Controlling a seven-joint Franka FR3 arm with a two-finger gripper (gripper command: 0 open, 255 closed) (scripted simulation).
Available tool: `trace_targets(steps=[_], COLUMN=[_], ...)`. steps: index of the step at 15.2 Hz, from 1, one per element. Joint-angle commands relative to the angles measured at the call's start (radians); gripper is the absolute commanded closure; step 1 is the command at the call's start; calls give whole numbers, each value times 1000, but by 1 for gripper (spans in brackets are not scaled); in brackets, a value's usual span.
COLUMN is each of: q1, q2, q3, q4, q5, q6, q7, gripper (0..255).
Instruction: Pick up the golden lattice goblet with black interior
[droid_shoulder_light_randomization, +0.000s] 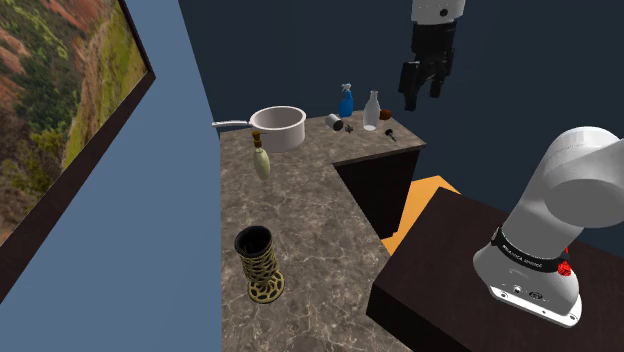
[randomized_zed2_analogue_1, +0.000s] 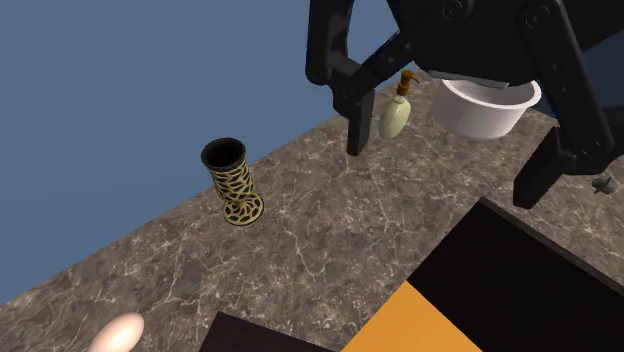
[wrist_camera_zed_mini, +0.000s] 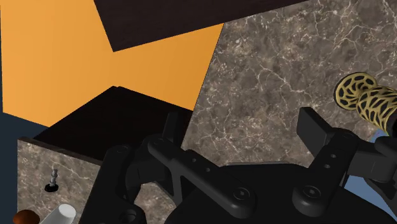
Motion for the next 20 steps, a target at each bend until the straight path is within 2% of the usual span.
trace_targets(steps=[1,12,20], q1=[8,54,68], q2=[29,274,546], q3=[33,223,346], q4=[-24,-41,52], q5=[28,151,150], q6=[49,303,479], q7=[52,329,541], gripper=[0,0,0])
